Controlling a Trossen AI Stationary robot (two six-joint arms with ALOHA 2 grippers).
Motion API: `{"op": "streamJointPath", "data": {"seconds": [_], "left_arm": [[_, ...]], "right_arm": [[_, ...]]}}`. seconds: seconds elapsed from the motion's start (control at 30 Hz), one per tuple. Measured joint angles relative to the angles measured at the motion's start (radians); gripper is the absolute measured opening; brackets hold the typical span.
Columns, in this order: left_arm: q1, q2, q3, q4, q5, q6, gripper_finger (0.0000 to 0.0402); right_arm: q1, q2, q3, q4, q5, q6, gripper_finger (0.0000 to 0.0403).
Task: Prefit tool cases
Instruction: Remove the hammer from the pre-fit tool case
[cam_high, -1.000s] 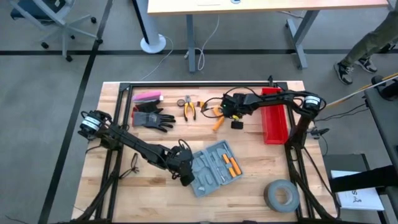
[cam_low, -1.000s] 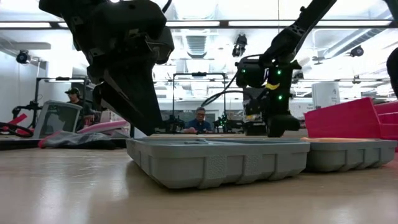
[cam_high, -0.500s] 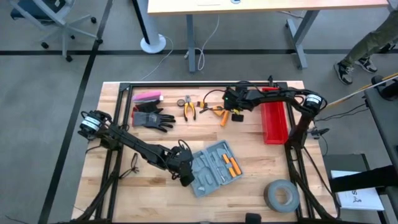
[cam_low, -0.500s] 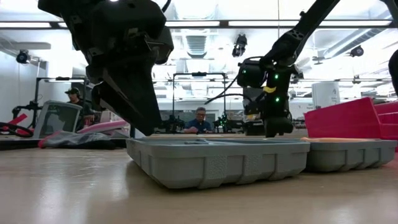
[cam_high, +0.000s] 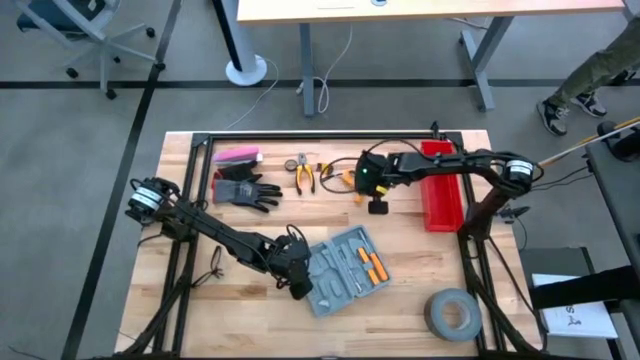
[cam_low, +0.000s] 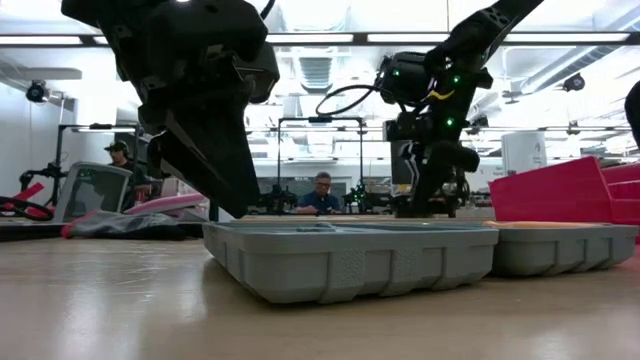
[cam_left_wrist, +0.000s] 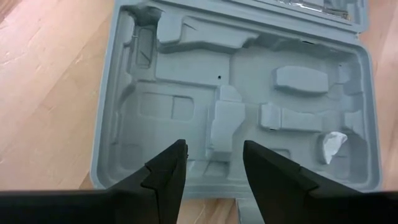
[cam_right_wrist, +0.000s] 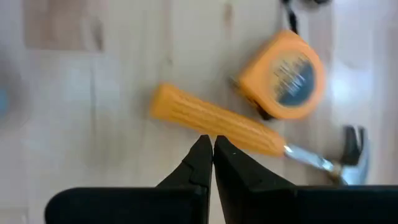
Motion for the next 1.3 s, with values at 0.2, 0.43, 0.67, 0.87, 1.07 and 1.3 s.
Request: {"op": "streamJointPath", "data": {"seconds": [0.2, 0.43, 0.67, 0.87, 1.07, 1.3], "left_arm": [[0.0, 0.0, 0.0, -0.001, 0.0, 0.001, 0.0165], [0.0, 0.0, 0.0, -0.001, 0.0, 0.003, 0.0165], [0.0, 0.0, 0.0, -0.001, 0.0, 0.004, 0.0165], [0.0, 0.0, 0.0, 0.0, 0.0, 0.004, 0.0165], [0.0, 0.0, 0.0, -0.001, 0.0, 0.004, 0.0165], [-0.001, 0.0, 0.0, 0.0, 0.0, 0.004, 0.0165]], "right_arm": [[0.03, 0.016, -0.001, 0.065, -0.017, 0.042, 0.0], [0.032, 0.017, -0.001, 0.12, -0.045, 0.078, 0.0], [0.032, 0.065, 0.0, 0.15, -0.046, 0.101, 0.0], [0.032, 0.097, -0.001, 0.172, -0.046, 0.114, 0.0], [0.032, 0.097, -0.001, 0.192, -0.046, 0.109, 0.0], [0.032, 0.1, -0.001, 0.118, -0.046, 0.094, 0.0]]}}
